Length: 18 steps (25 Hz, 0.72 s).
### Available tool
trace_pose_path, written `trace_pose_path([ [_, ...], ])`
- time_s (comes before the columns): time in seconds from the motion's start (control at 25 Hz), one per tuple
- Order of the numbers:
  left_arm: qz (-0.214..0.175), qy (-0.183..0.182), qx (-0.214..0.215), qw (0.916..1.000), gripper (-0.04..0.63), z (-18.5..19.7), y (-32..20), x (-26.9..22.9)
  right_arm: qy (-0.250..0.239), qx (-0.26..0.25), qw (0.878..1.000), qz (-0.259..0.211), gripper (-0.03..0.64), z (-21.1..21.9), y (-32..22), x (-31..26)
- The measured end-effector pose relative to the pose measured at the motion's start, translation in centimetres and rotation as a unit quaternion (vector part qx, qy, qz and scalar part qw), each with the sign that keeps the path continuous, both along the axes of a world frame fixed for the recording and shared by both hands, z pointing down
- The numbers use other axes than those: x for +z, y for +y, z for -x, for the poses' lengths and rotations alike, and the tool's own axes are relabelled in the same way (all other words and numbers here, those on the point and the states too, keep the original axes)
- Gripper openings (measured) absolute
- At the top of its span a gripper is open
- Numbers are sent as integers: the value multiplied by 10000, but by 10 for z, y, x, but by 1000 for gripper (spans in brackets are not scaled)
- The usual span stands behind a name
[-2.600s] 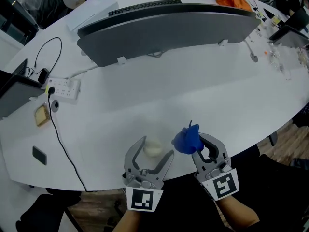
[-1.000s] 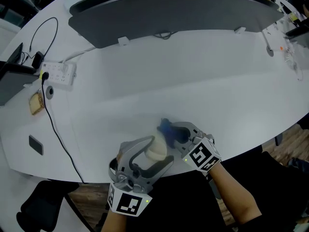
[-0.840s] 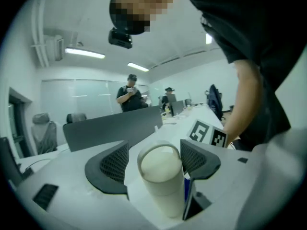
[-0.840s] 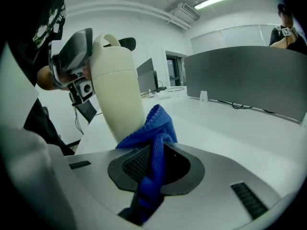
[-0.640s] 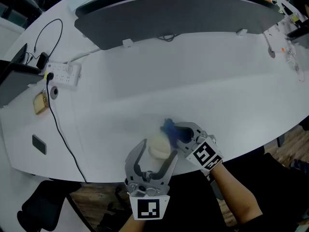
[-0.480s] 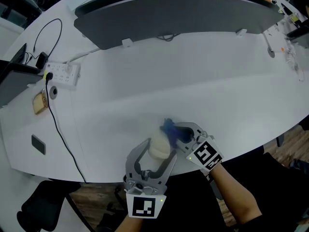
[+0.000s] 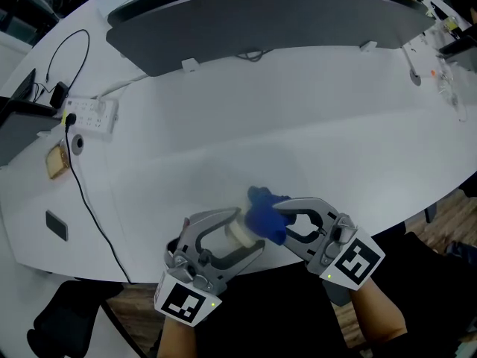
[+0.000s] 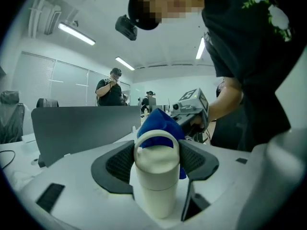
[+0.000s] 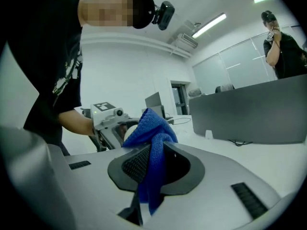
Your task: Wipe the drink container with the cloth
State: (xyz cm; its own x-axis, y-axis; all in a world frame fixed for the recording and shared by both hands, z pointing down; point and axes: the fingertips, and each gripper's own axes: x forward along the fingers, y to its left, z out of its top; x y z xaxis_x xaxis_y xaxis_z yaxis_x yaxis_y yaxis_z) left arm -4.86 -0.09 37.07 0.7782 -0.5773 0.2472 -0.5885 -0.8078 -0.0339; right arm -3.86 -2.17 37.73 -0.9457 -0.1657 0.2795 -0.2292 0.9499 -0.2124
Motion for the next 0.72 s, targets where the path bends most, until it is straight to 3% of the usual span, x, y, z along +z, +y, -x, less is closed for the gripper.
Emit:
trace_pose_path([
  [0.16,-51,-12,-30,10000,284,1,0,0,347,-12,9994,59,44,5,1,33],
  [0.44,-42,-33,32,10000,284,0,0,1,1992,-349,9792,-167,43,2,10,135],
  [0.6,-48,-100,-46,9999,284,0,0,0,2041,-353,9782,-109,43,2,10,140],
  [0.72,1,-463,-449,9979,289,2,0,0,2001,-403,9789,-89,44,2,11,141],
])
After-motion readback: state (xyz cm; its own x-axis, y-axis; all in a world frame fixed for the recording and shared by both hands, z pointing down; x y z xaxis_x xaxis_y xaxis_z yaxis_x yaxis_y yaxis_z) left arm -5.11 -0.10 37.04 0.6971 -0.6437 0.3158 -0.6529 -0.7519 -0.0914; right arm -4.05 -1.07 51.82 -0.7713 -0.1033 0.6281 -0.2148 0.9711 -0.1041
